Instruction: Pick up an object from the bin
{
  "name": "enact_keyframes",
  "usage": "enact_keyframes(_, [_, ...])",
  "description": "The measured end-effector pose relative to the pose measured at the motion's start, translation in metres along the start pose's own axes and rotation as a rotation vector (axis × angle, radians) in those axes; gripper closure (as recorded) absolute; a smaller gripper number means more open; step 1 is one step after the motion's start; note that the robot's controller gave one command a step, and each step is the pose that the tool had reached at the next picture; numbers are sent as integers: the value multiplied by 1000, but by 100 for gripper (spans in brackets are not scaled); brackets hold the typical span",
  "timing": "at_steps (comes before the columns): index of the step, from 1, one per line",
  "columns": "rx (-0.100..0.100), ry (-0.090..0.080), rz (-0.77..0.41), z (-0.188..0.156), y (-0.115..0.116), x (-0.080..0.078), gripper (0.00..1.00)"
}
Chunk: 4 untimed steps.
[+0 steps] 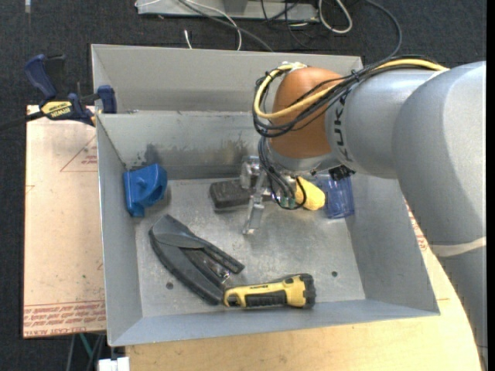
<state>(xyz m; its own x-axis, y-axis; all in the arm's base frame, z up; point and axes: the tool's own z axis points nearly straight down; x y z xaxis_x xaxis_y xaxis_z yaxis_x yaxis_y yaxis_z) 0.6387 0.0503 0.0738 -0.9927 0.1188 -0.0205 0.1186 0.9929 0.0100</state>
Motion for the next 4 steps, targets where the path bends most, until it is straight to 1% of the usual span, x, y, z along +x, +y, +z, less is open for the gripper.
enact_keyframes(1, [0, 1, 6, -2, 10, -6, 0])
enact_keyframes(2, [-2, -10, 110, 0, 19, 6, 0])
enact_keyframes(3, [-5, -16, 21, -6, 12, -9, 100])
enact_keyframes(4, [-6, -16, 21, -6, 12, -9, 100])
